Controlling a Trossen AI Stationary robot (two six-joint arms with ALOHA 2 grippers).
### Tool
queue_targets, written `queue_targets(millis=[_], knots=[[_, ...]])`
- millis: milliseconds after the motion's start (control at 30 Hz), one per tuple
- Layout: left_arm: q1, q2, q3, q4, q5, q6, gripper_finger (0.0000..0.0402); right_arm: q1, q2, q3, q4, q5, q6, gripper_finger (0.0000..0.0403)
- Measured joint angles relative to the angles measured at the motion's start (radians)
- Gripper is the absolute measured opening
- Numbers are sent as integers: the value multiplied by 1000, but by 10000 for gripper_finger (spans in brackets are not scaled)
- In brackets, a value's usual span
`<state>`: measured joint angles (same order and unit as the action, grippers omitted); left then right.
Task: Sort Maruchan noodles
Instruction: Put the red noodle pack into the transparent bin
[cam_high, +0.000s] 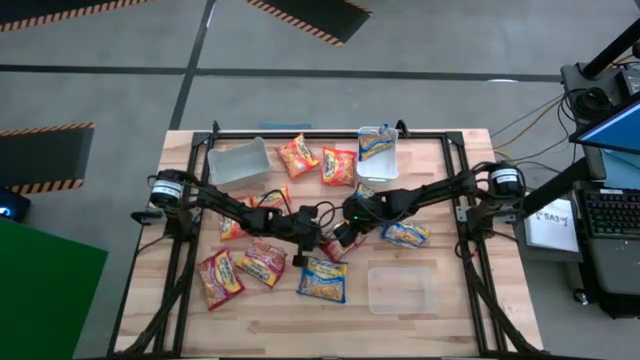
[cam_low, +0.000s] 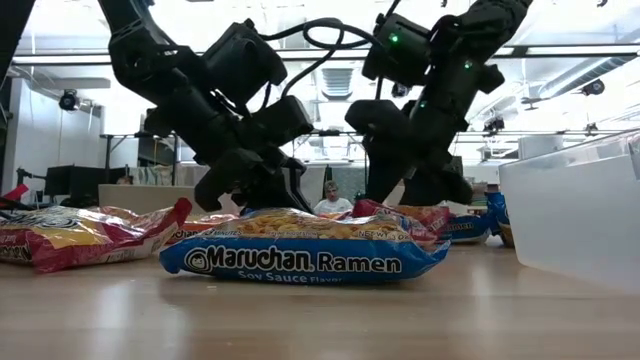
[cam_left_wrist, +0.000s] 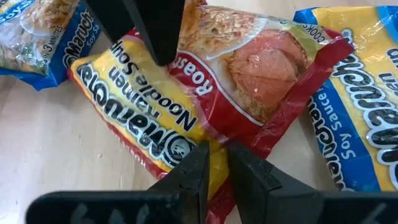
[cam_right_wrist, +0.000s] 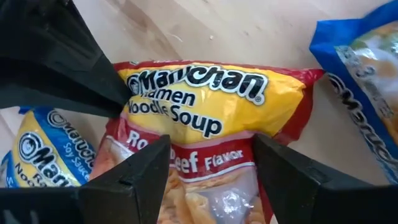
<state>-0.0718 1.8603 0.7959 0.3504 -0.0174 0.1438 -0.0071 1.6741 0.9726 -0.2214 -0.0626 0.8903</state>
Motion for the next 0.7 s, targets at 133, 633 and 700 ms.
queue_targets(millis=[133,633,700], knots=[[1,0,0,3,0,-3,42,0,1,0,1,-1,-10,185],[2,-110,-36,-65,-2,27,42,0,-43,-2,-6,-18,-64,12],[3,-165,-63,-62,-4,35,42,0,-66,-2,-15,-17,-70,10]])
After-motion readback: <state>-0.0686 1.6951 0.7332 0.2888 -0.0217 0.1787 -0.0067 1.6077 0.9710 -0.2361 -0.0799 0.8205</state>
